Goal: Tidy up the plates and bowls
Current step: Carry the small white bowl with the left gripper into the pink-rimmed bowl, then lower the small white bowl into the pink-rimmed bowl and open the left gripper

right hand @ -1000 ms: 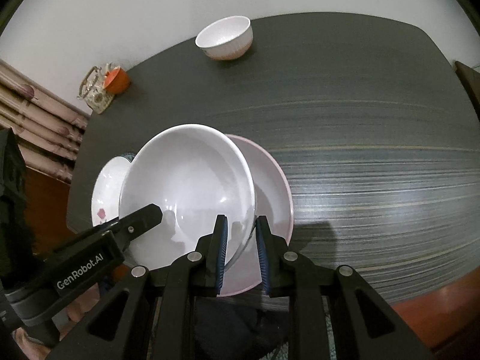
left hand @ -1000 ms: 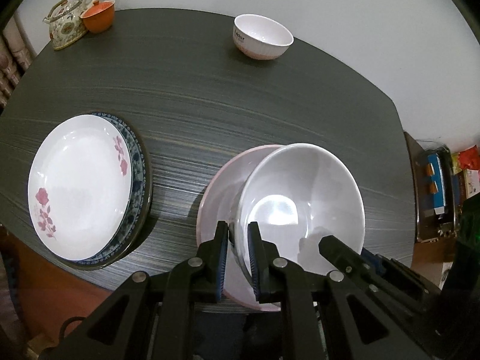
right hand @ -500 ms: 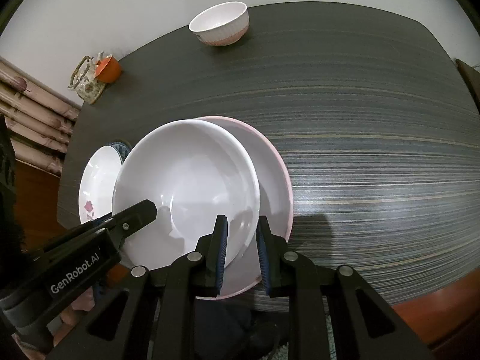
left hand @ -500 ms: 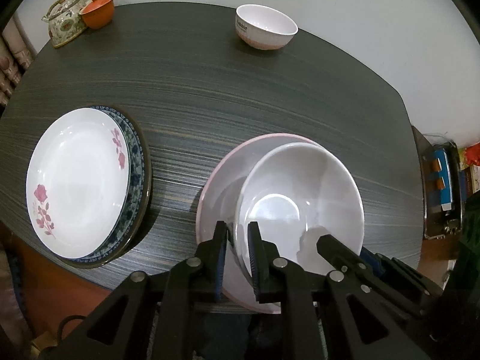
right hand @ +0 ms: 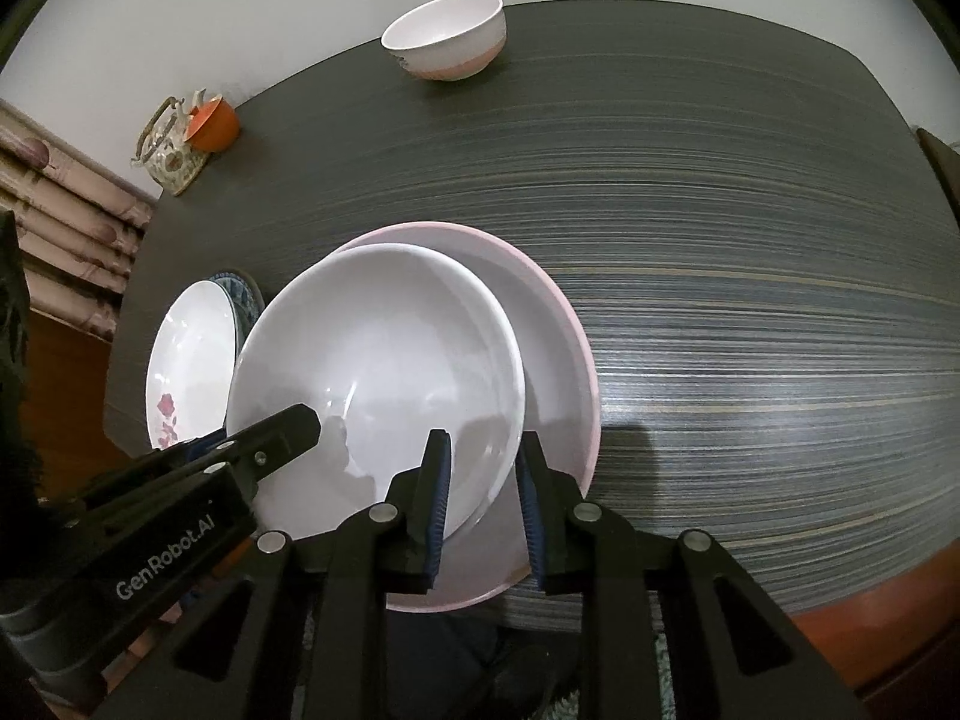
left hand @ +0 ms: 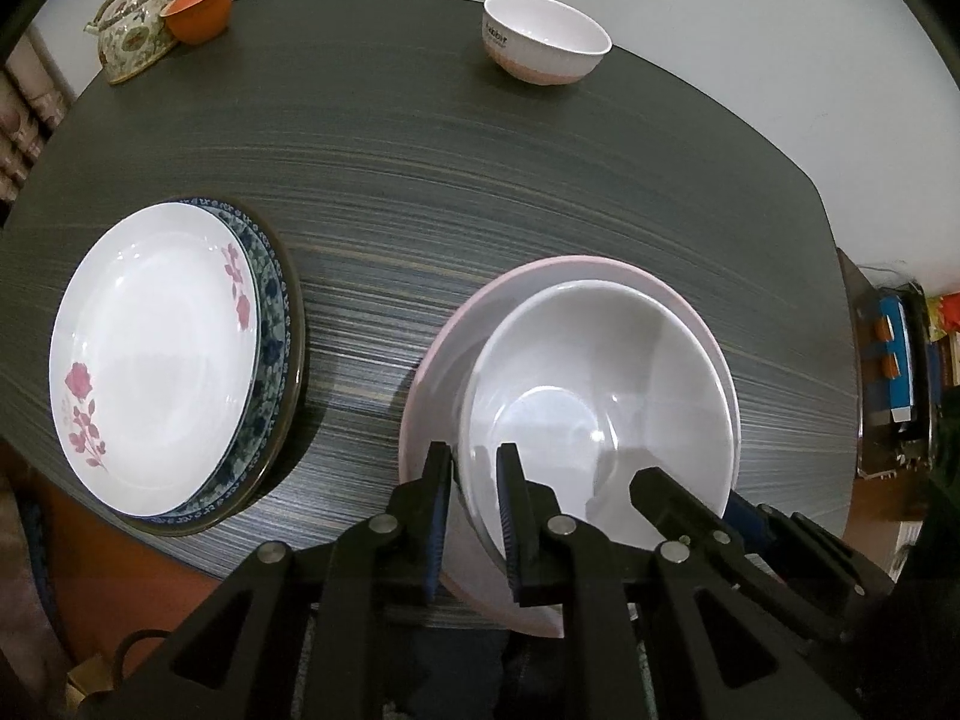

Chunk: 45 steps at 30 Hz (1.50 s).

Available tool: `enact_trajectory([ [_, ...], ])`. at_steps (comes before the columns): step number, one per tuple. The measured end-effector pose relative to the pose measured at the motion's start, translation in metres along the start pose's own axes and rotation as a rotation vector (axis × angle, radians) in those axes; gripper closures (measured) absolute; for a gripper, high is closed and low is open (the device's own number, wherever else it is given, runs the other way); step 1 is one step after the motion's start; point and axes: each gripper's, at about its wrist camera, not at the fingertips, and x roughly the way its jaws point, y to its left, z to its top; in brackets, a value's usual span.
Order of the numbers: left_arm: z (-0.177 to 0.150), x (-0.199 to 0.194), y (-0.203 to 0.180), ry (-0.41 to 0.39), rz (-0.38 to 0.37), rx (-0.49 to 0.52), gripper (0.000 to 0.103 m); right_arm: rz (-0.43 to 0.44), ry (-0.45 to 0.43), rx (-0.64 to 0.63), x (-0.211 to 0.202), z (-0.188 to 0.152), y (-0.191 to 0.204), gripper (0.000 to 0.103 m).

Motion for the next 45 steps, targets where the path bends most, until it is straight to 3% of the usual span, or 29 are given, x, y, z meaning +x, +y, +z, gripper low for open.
enact_trajectory([
  [12, 0.008, 0.0, 0.003, -0.003, -0.011, -0.005, 0.079, -0.009, 0.011, -0.012, 0.007, 0.0, 0.004, 0.073],
  [21, 0.008, -0.001, 0.007, -0.01, -0.02, -0.014, 0.079, -0.012, 0.014, -0.012, 0.01, 0.002, 0.004, 0.073],
  [32, 0.01, -0.004, 0.009, -0.009, -0.055, -0.02, 0.074, -0.007, 0.005, -0.028, 0.004, -0.001, 0.008, 0.059],
  [45, 0.014, -0.016, 0.006, -0.055, -0.089, -0.006, 0.071, -0.02, -0.055, -0.043, -0.013, -0.002, 0.007, 0.05],
])
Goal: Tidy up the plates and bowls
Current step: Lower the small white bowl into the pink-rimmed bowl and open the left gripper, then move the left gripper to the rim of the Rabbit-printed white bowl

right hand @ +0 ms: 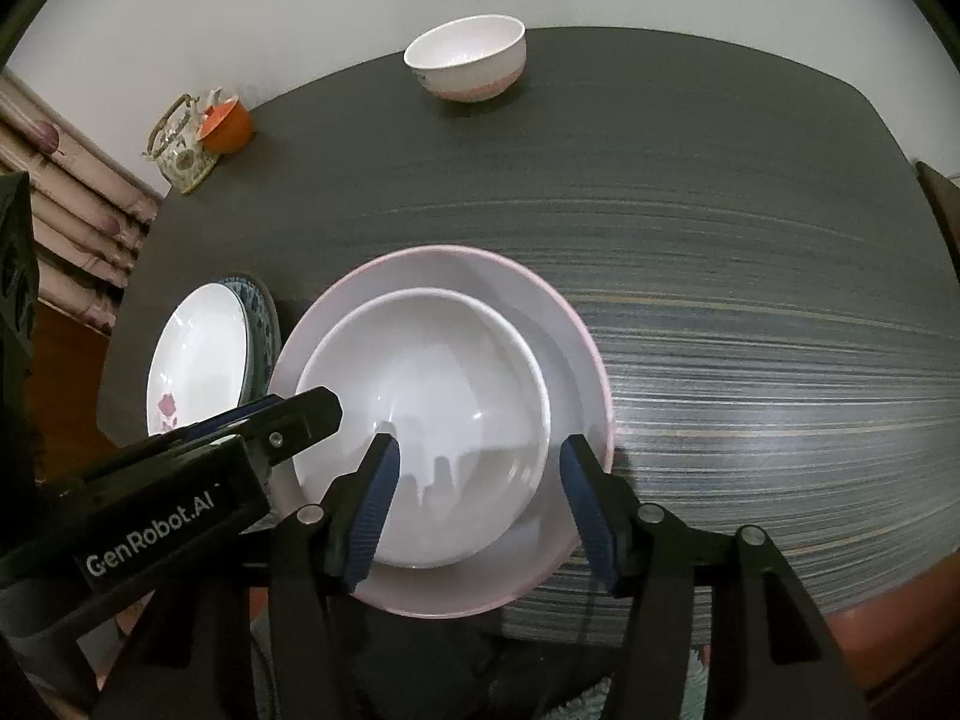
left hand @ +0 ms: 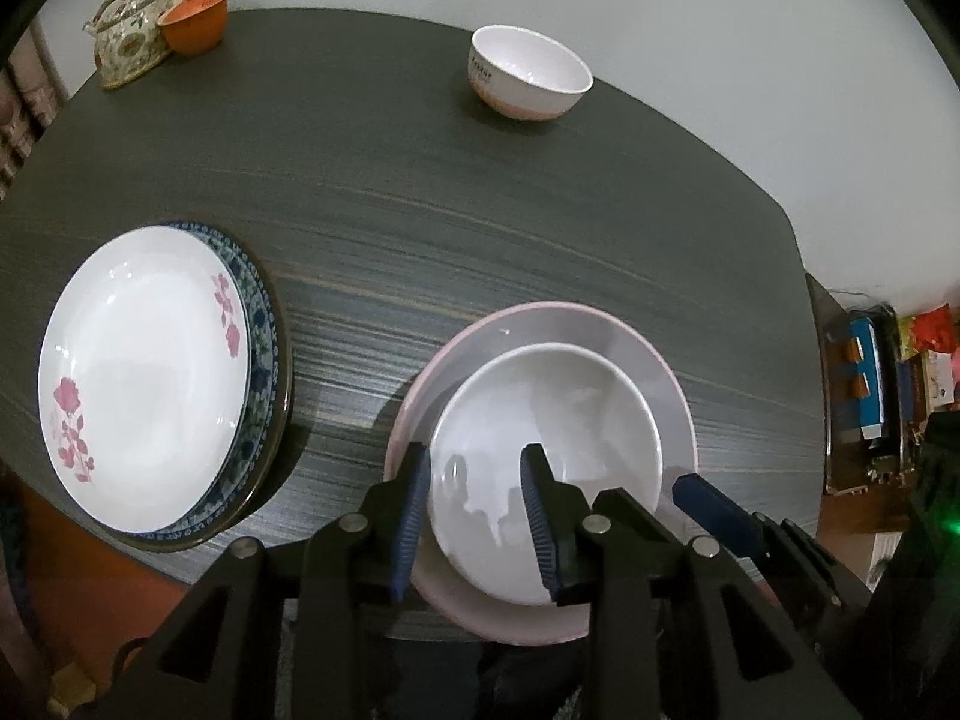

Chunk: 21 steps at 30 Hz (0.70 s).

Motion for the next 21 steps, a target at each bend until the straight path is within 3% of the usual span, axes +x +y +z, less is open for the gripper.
enact_trajectory([
  [12, 0.008, -0.011, -0.006, -0.099, -0.044, 0.021, 0.067, -0.014, -0.082, -0.013, -0.019, 0.009, -0.012, 0.049],
  [21, 0.035, -0.002, 0.0, -0.141, 0.01, 0.012, 0.067, -0.044, -0.149, -0.026, -0.027, 0.026, -0.028, 0.049],
])
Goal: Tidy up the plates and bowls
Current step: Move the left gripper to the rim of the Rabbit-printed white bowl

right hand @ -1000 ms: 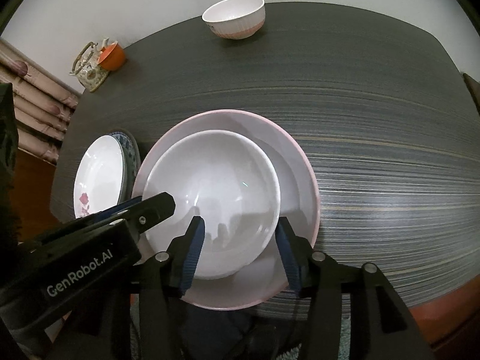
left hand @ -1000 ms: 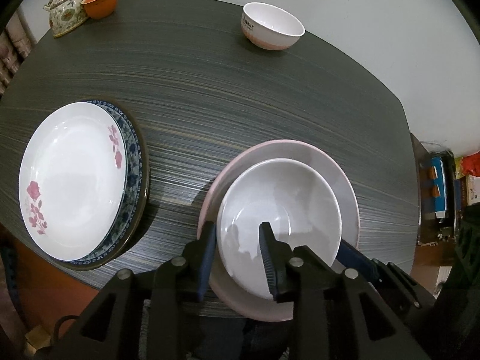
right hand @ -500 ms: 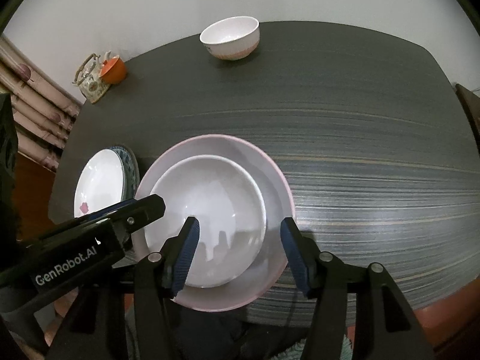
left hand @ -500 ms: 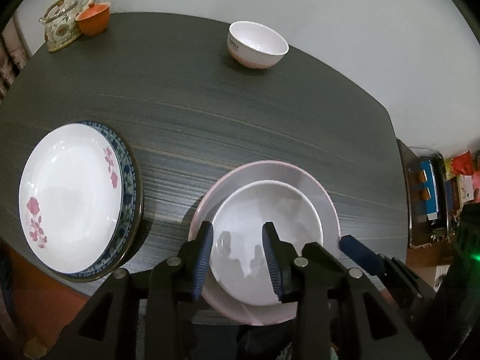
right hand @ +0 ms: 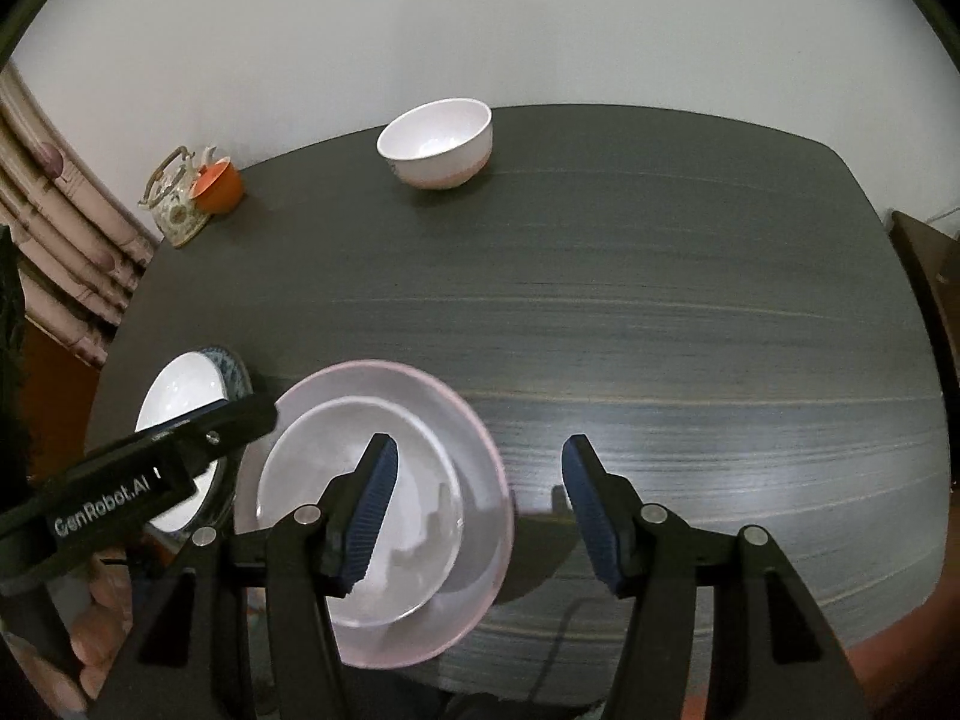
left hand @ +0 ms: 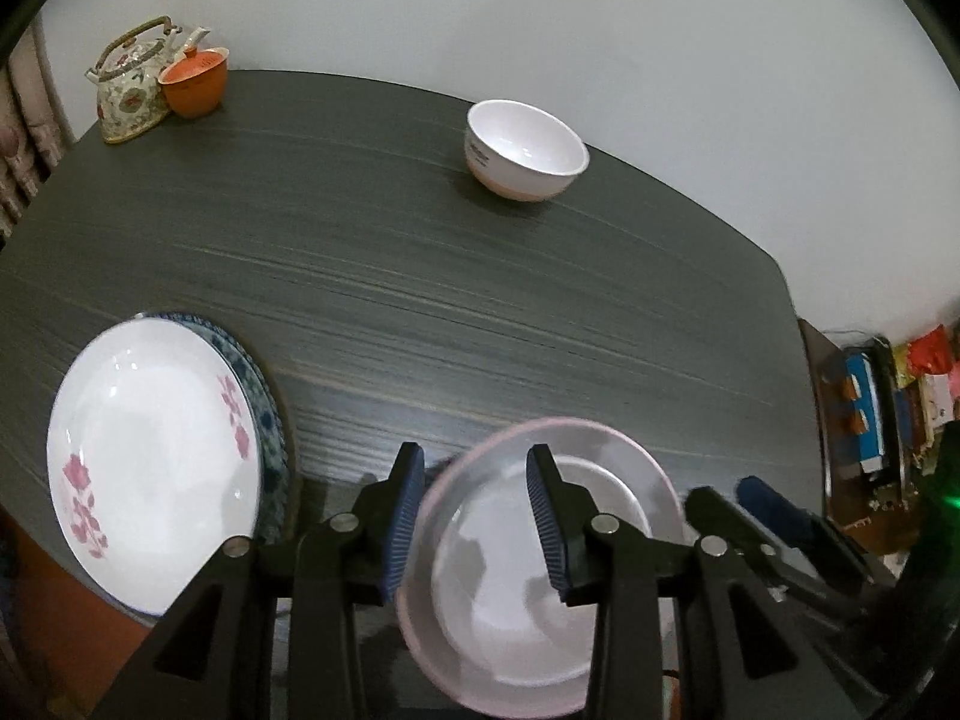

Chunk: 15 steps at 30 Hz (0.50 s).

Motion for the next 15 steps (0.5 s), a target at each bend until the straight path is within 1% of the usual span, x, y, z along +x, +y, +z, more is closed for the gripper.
enact_trajectory([
  [6, 0.02, 0.017, 0.014, 0.003, 0.055, -0.009, 0.067, 0.0, 0.004, -0.003, 0.012, 0.018, -0.017, 0.048],
  [10, 0.037, 0.03, 0.025, 0.014, 0.08, -0.017, 0.067, -0.023, 0.018, 0.01, 0.025, 0.034, -0.033, 0.048],
  [13, 0.054, 0.038, 0.029, 0.009, 0.082, -0.023, 0.067, -0.024, 0.037, 0.027, 0.037, 0.047, -0.044, 0.048],
  [15, 0.07, 0.043, 0.031, -0.005, 0.076, -0.028, 0.067, -0.002, 0.042, 0.038, 0.044, 0.058, -0.052, 0.048],
])
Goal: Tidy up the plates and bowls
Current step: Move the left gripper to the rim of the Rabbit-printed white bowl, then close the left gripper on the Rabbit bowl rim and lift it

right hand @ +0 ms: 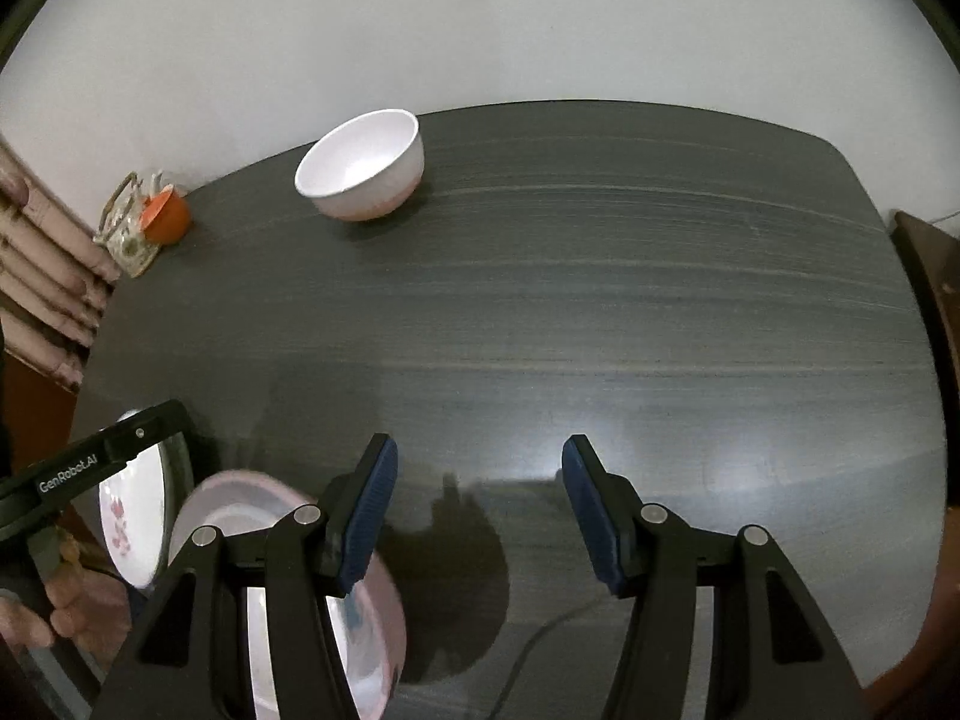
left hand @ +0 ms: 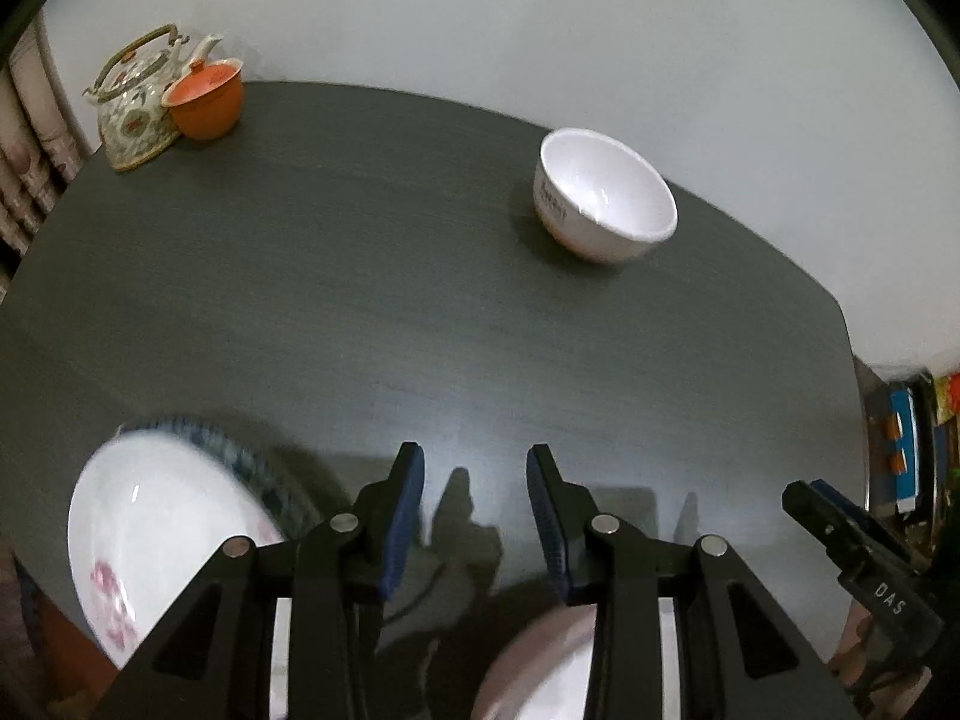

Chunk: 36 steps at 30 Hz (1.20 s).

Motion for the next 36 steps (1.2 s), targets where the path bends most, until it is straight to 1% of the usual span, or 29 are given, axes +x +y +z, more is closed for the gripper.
enact_trajectory([
  [4, 0.028, 0.011, 0.004, -0.027, -0.028, -0.025, 0.067, 0.08, -0.018, 0.029, 0.012, 0.027, -0.011, 0.048],
  [7, 0.05, 0.022, 0.006, -0.036, -0.059, -0.061, 0.067, 0.111, -0.049, 0.032, 0.023, 0.049, -0.015, 0.048],
  [10, 0.074, 0.034, 0.006, -0.043, -0.086, -0.085, 0.067, 0.125, -0.064, 0.035, 0.035, 0.074, -0.018, 0.048],
  [15, 0.111, 0.057, 0.002, -0.026, -0.135, -0.126, 0.067, 0.138, -0.054, 0.052, 0.055, 0.117, -0.015, 0.048],
  [19, 0.131, 0.073, -0.008, -0.015, -0.147, -0.132, 0.067, 0.141, -0.036, 0.046, 0.074, 0.147, -0.001, 0.047],
  [21, 0.141, 0.087, -0.013, 0.0, -0.142, -0.128, 0.067, 0.132, -0.015, 0.041, 0.086, 0.158, 0.006, 0.046],
  [24, 0.146, 0.107, -0.017, 0.042, -0.123, -0.125, 0.067, 0.127, 0.019, 0.044, 0.108, 0.173, 0.018, 0.046],
  [28, 0.147, 0.132, -0.022, 0.099, -0.113, -0.124, 0.067, 0.099, 0.065, 0.048, 0.135, 0.181, 0.029, 0.046],
  [30, 0.149, 0.141, -0.023, 0.112, -0.105, -0.126, 0.067, 0.085, 0.084, 0.064, 0.146, 0.182, 0.032, 0.046],
  [31, 0.151, 0.144, -0.022, 0.113, -0.112, -0.131, 0.067, 0.088, 0.09, 0.068, 0.15, 0.182, 0.032, 0.047],
  [33, 0.151, 0.148, -0.025, 0.115, -0.108, -0.128, 0.068, 0.087, 0.102, 0.079, 0.158, 0.182, 0.032, 0.052],
  [35, 0.148, 0.149, -0.031, 0.118, -0.112, -0.113, 0.073, 0.108, 0.107, 0.09, 0.164, 0.182, 0.035, 0.059],
  [36, 0.148, 0.15, -0.034, 0.119, -0.128, -0.108, 0.08, 0.114, 0.108, 0.089, 0.165, 0.182, 0.037, 0.061],
])
